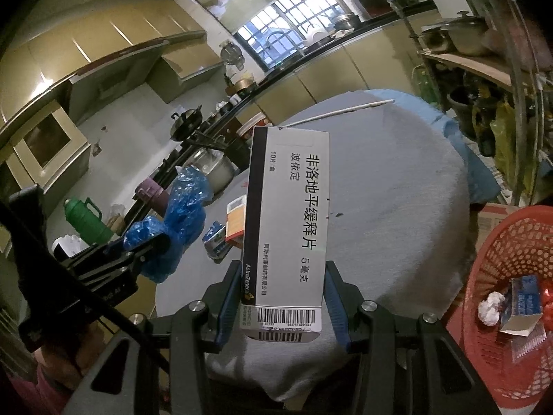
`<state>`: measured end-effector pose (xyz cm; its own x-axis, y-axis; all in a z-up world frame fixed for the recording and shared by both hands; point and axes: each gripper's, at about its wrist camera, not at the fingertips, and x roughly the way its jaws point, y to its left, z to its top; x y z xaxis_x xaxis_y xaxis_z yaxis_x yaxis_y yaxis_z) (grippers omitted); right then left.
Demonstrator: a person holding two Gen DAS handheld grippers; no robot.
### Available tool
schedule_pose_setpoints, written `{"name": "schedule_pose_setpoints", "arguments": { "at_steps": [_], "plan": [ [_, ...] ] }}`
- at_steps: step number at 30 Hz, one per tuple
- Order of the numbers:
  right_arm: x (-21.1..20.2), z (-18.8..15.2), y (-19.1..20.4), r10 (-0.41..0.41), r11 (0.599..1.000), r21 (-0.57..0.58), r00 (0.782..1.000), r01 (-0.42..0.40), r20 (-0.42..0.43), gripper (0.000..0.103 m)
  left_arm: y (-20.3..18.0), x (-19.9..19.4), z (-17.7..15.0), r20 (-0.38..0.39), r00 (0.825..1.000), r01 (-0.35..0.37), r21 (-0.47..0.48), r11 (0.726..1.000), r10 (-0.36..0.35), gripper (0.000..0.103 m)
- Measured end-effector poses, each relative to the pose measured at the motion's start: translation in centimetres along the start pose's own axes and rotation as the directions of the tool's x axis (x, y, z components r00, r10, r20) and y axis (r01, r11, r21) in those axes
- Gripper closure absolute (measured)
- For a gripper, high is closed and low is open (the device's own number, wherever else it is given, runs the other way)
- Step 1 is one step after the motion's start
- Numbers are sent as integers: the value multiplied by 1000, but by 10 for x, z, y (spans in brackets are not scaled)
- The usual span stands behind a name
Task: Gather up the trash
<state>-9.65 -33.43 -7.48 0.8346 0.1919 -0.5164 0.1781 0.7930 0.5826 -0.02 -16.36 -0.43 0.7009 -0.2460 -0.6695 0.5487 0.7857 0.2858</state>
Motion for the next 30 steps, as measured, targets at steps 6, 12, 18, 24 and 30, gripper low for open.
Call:
{"name": "schedule_pose_setpoints", "arguments": {
  "at_steps": [6, 12, 18, 24, 30],
  "plan": [
    [-16, -1, -15, -27, 999, 24, 999, 26, 24, 54, -20, 0, 6, 7, 999, 36, 30, 999, -36, 57],
    [-45, -4, -51, -105, 991, 87, 993, 100, 57, 54, -56, 6, 11, -10, 973, 231, 60, 971, -231, 57],
    [-85, -14, -106, -217, 959, 204, 973, 198, 75, 54, -114, 17, 13, -90, 899, 436, 111, 893, -428, 57],
    [-123, -27, -158, -325, 905, 310, 943, 290, 67, 54, -168, 26, 23, -164, 816, 575, 118, 810, -555, 57],
    [-145, -43, -195, -382, 849, 407, 924, 337, 31, 52, -223, 29, 29, -241, 742, 664, 141, 734, -625, 54]
  ]
}}
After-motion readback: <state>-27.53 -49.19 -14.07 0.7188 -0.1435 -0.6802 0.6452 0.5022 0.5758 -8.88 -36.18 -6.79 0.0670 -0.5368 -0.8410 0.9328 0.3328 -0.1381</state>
